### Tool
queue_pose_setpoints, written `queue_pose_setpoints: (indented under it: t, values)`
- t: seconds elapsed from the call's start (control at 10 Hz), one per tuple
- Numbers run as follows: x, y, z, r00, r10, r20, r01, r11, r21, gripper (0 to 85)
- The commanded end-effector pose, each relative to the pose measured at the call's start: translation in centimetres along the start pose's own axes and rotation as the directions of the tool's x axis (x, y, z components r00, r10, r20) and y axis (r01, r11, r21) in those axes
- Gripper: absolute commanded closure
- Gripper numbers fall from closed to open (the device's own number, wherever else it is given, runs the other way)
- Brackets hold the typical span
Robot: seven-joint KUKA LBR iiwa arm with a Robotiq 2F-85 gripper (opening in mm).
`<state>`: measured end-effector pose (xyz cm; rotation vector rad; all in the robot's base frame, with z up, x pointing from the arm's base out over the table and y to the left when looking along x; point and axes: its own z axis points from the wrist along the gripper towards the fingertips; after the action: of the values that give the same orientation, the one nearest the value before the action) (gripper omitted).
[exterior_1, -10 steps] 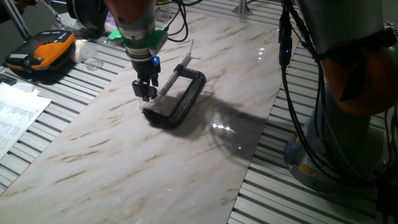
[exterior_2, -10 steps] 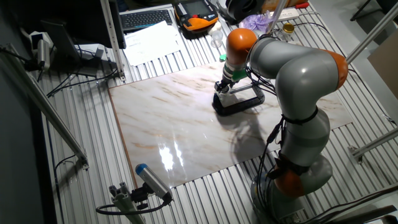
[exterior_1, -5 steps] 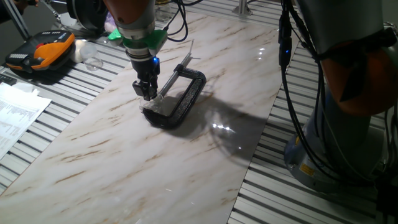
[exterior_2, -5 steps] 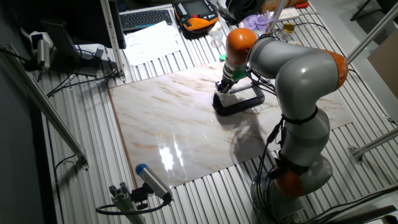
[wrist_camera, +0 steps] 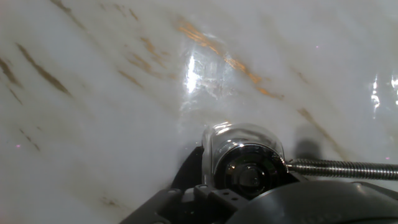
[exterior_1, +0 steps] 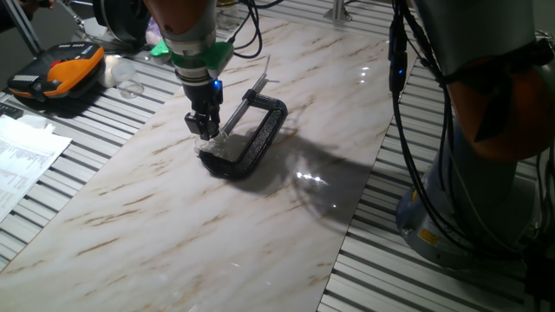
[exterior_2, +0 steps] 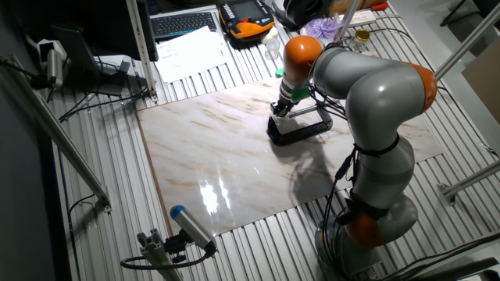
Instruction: Screw the lid onto the jar
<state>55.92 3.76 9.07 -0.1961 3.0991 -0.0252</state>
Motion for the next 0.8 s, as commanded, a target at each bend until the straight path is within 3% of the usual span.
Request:
queue_pose_setpoints:
  t: [0.0, 0.4, 0.5, 0.7]
  values:
    - [0.02, -0.03, 0.03, 1.0, 0.002, 0.0, -0.002, 1.0, 0.0, 34.0]
    - [0.03, -0.05, 0.03, 1.0, 0.014, 0.0, -0.014, 1.0, 0.001, 34.0]
    - [0.03, -0.06, 0.03, 1.0, 0.014, -0.001, -0.014, 1.0, 0.002, 51.0]
    - [0.02, -0.05, 0.02, 1.0, 0.017, 0.002, -0.017, 1.0, 0.005, 51.0]
